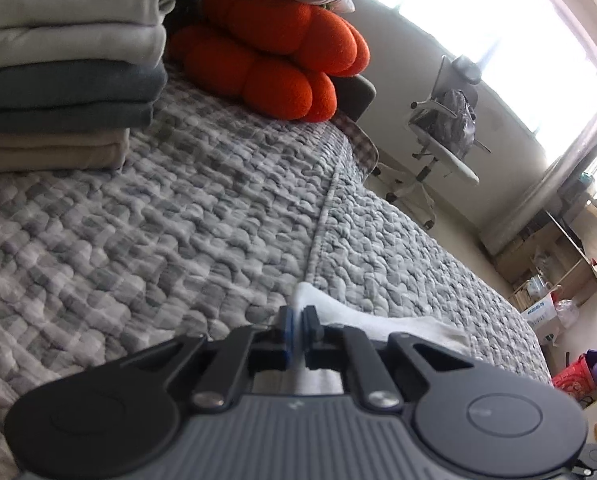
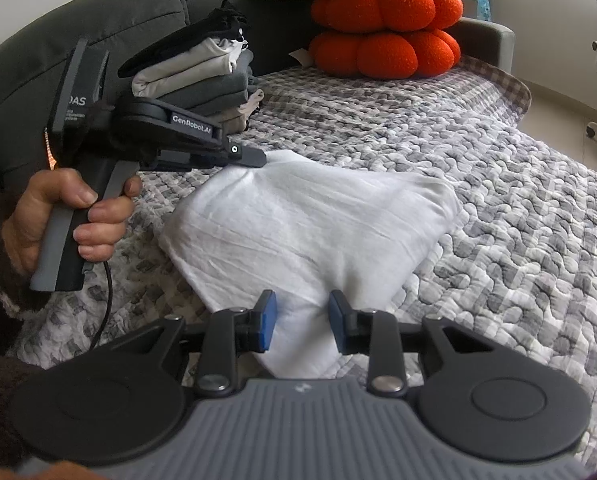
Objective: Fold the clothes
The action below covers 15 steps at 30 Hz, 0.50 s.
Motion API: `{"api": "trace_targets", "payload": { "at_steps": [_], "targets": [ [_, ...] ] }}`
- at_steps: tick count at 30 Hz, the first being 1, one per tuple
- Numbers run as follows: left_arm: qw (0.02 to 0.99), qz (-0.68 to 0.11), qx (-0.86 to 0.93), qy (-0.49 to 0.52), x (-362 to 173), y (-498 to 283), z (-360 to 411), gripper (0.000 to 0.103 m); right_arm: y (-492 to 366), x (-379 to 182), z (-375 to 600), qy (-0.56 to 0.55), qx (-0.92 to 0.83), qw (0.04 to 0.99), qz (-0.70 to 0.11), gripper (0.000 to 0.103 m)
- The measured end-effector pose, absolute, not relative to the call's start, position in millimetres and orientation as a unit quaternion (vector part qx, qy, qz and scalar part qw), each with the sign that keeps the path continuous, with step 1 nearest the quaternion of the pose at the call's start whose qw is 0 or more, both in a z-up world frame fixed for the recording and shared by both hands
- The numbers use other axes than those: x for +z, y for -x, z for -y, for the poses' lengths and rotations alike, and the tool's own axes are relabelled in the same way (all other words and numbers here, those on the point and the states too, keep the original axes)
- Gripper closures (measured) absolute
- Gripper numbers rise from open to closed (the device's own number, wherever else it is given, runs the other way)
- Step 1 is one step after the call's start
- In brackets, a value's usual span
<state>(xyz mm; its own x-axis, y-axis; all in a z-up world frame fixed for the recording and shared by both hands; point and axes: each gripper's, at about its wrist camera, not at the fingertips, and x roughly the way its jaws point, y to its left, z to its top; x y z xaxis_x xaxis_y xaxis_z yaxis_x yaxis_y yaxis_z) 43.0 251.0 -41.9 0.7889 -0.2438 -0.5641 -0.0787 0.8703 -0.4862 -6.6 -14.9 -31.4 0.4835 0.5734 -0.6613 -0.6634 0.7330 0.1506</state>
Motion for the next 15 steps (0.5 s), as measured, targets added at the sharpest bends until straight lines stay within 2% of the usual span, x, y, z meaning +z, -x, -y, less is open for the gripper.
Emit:
{"api": "trace_targets", "payload": {
  "at_steps": [2,4,6,8,15],
  "targets": [
    [0.916,-0.313,-0.045,0.247,-38,-40,-252,0.093,3,-29,16,0.059,0.354,0.865,-0.35,0.07],
    [0.926,-0.292,-0.046,0.235,-32,-33,-251,0.085,0,-26,18,0.055,0.348,0.872,-0.341,0.07],
    [0.934,-0.274,-0.051,0.222,-26,-27,-249,0.072,-4,-23,19,0.051,0.342,0.878,-0.332,0.07],
    [0.943,-0.256,-0.065,0.201,-20,-20,-242,0.067,-7,-20,20,0.047,0.336,0.883,-0.323,0.07],
    [0.956,-0.234,-0.137,0.117,-14,-6,-214,0.062,-24,-19,15,0.046,0.322,0.896,-0.303,0.07]
  ]
}}
